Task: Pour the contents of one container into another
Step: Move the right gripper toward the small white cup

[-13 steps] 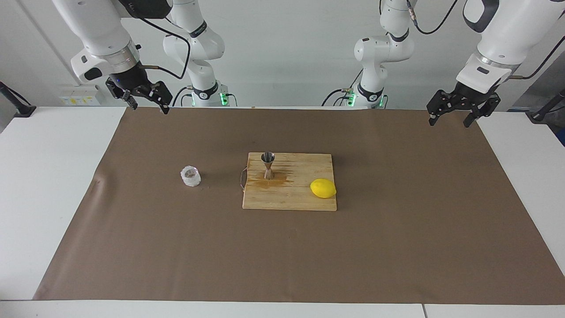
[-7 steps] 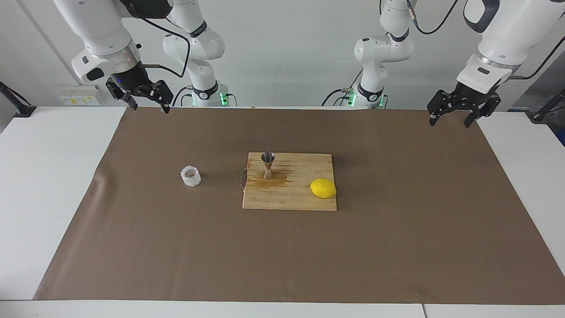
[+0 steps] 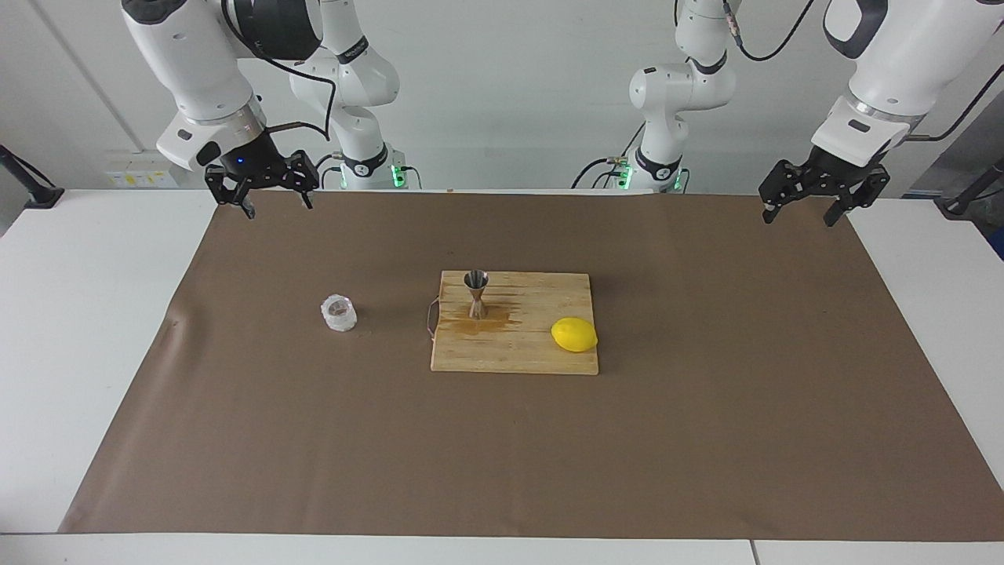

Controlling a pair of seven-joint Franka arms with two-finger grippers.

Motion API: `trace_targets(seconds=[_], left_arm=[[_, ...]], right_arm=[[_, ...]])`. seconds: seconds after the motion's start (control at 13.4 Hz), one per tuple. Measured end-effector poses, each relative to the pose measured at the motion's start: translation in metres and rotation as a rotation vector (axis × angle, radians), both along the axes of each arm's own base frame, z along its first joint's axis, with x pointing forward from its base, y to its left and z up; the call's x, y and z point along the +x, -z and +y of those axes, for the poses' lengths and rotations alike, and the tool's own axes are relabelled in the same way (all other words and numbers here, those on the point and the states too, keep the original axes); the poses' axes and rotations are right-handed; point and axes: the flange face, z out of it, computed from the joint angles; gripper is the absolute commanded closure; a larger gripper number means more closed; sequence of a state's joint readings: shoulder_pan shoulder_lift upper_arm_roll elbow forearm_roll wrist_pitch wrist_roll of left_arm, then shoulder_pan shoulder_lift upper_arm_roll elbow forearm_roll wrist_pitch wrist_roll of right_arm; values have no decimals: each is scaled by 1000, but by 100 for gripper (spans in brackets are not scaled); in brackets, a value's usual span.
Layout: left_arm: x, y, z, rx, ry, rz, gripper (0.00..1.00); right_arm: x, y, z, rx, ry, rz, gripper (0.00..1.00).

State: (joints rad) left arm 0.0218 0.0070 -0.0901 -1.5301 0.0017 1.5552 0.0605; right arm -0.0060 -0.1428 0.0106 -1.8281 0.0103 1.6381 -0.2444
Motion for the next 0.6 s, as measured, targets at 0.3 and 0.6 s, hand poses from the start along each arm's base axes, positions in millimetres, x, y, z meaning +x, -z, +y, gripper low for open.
trace_targets(seconds=[0.3,0.6], left_arm=[[0,0,0,0,0,0,0],[0,0,0,0,0,0,0]], right_arm=[[1,5,0,4,-146,-46,0],[6,35,5,61,-332,-90,0]])
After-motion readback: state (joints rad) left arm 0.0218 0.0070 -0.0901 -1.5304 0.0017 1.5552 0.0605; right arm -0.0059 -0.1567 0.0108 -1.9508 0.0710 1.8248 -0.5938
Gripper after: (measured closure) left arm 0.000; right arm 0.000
